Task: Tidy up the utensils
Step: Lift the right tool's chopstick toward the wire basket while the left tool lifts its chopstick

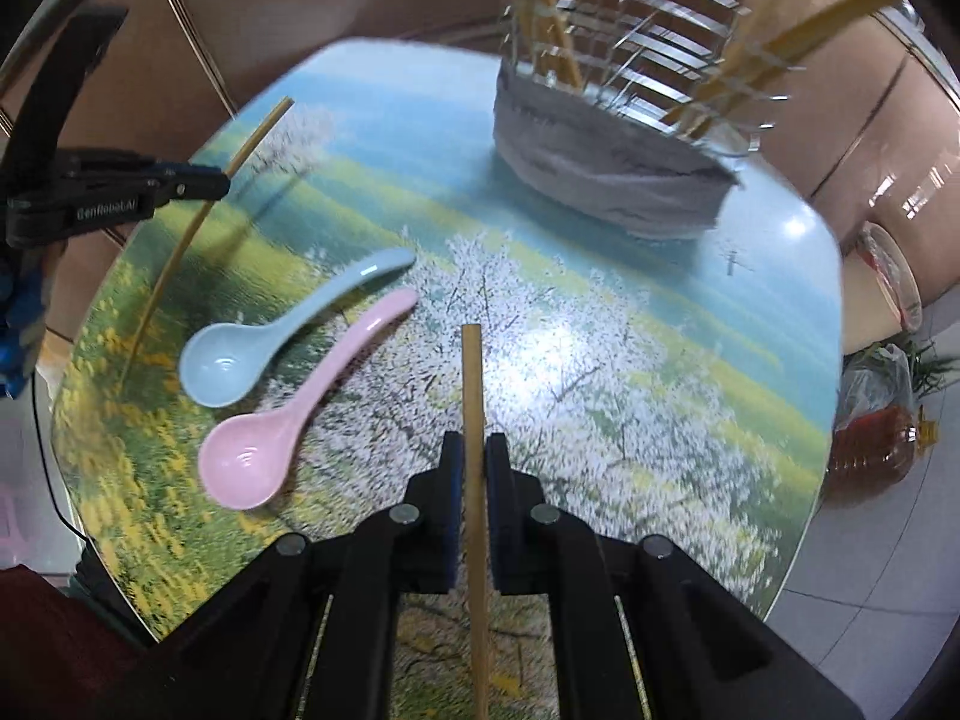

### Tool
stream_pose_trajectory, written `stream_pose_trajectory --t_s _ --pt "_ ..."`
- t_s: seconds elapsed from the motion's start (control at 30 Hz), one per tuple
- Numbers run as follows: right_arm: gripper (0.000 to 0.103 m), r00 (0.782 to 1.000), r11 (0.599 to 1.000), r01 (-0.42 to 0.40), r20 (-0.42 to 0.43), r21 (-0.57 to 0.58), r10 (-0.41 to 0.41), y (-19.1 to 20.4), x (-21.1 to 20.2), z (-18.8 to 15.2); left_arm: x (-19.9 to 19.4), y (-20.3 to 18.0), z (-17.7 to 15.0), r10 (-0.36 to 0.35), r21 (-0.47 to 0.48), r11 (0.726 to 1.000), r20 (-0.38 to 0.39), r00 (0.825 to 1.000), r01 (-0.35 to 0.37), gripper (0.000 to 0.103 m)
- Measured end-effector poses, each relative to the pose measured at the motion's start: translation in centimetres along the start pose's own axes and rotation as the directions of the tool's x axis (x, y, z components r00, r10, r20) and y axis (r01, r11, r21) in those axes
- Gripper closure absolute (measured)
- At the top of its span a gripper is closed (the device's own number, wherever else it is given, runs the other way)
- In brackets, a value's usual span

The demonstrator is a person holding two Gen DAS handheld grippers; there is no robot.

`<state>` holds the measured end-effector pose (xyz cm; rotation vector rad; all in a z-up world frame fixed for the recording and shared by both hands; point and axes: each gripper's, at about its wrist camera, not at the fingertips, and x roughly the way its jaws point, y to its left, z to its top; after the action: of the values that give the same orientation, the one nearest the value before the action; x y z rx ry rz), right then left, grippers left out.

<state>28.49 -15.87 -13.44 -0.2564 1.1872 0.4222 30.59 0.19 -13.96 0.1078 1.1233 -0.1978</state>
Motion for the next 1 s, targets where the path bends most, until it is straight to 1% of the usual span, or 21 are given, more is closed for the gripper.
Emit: stream_pose_trajectory --t_s 0.1,0.13,0.17,0.2,0.27,0.3,0.4,0.53,0.67,0.8,0.9,1.0 --pt "0.097 0.998 1.0 -0.012 0.067 0.028 0.01 0.0 -1.8 -1.4 -2.5 -0.5 -1.2 0.015 0.004 1.0 0.074 0.997 -0.015 0.097" --pt "0.097 0.996 0.999 -0.015 0.086 0.035 0.012 -0.1 -2.5 -1.9 -2.8 -0.4 -0.9 0.015 0.002 1.0 0.089 0.996 -0.015 0.097" --pt "0.097 0.994 0.999 -0.016 0.109 0.044 0.011 0.0 -3.2 -2.3 -3.9 -0.6 -1.4 0.019 0.0 1.0 0.119 0.993 -0.02 0.097" --pt "0.097 0.992 0.999 -0.017 0.127 0.049 0.011 -1.0 -3.8 -3.6 -4.7 -0.3 -1.5 0.025 0.001 1.0 0.144 0.989 -0.026 0.097" --pt "0.097 0.984 0.998 -0.026 0.179 0.063 0.014 -1.3 -5.7 -4.6 -5.9 -0.1 -1.6 0.032 0.002 0.999 0.185 0.982 -0.033 0.097" --pt "0.097 0.98 0.997 -0.03 0.196 0.067 0.016 -2.3 -6.9 -5.2 -6.7 0.0 -1.9 0.032 -0.001 0.999 0.21 0.977 -0.033 0.097" --pt "0.097 0.967 0.996 -0.037 0.256 0.077 0.017 -1.9 -9.3 -6.3 -9.0 0.1 -2.6 0.037 -0.008 0.999 0.27 0.962 -0.036 0.097" --pt "0.097 0.944 0.995 -0.044 0.329 0.086 0.014 -1.0 -11.4 -6.8 -11.8 -0.5 -3.4 0.044 -0.012 0.999 0.342 0.939 -0.042 0.097" --pt "0.097 0.92 0.996 -0.04 0.391 0.082 0.005 0.0 -14.1 -7.0 -14.0 -0.9 -4.1 0.038 -0.008 0.999 0.392 0.919 -0.038 0.097" --pt "0.097 0.892 0.996 -0.035 0.451 0.082 -0.006 0.5 -16.8 -6.8 -16.4 -1.5 -4.4 0.027 -0.002 1.0 0.447 0.894 -0.029 0.097" --pt "0.097 0.868 0.996 -0.029 0.496 0.081 -0.015 0.7 -18.8 -6.2 -18.0 -1.7 -4.1 0.002 -0.005 1.0 0.479 0.878 0.001 0.097" --pt "0.097 0.847 0.997 -0.017 0.531 0.074 -0.025 0.7 -20.6 -5.1 -19.6 -2.1 -3.2 -0.03 0.0 0.999 0.515 0.857 0.034 0.097"
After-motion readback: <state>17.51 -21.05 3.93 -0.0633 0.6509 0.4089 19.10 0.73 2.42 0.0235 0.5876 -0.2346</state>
